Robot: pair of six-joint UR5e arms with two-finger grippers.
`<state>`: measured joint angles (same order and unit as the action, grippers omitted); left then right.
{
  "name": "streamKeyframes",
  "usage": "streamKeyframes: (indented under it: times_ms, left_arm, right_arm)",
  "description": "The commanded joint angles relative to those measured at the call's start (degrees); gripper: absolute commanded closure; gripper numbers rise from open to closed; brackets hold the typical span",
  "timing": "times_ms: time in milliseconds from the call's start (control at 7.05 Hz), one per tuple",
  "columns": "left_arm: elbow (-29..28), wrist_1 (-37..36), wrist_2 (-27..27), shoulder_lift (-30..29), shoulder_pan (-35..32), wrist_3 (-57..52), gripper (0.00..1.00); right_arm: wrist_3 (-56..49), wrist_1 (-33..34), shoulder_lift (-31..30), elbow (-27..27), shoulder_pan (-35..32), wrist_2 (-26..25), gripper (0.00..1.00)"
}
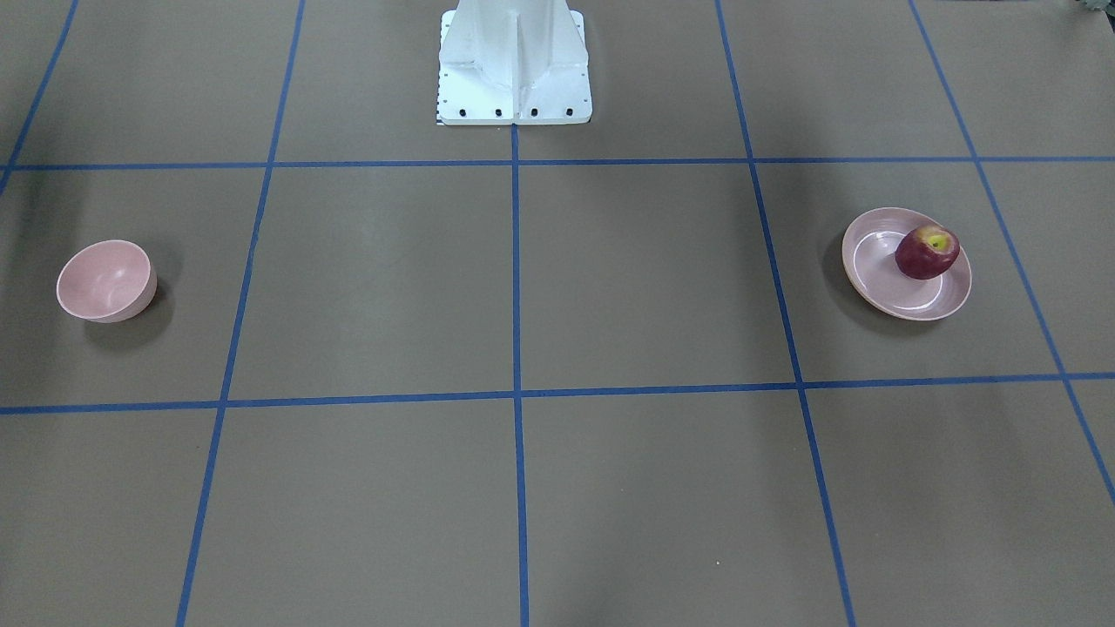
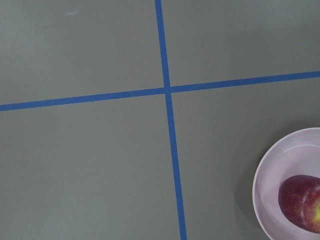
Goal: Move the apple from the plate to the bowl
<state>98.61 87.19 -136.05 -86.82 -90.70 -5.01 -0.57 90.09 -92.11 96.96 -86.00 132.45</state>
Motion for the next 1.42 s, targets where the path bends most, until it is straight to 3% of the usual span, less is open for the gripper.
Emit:
streamKeyframes:
  times_ms: [0, 425, 709, 1134, 1276]
  left_arm:
    - [0.6, 0.0, 0.0, 0.0, 0.0, 0.1, 0.02]
    - [1.4, 1.0, 0.1, 0.1, 0.0, -0.4, 0.02]
    - [1.8, 1.8, 0.0, 0.7, 0.1, -0.4, 0.02]
    - [1.8, 1.9, 0.0, 0.7, 0.1, -0.4, 0.02]
    - [1.8, 1.9, 0.0, 0.7, 0.1, -0.4, 0.02]
  right_arm:
    - [0.0, 0.0, 0.0, -0.1, 0.0, 0.0, 0.00]
    - [0.0, -0.2, 0.5, 0.8, 0.0, 0.3, 0.00]
    - [3.7, -1.2, 0.5, 1.0, 4.1, 2.8, 0.00]
    - [29.1, -34.1, -4.0, -6.7, 15.8, 0.4, 0.00]
    - [39.1, -42.6, -4.8, -6.9, 20.3, -1.0, 0.00]
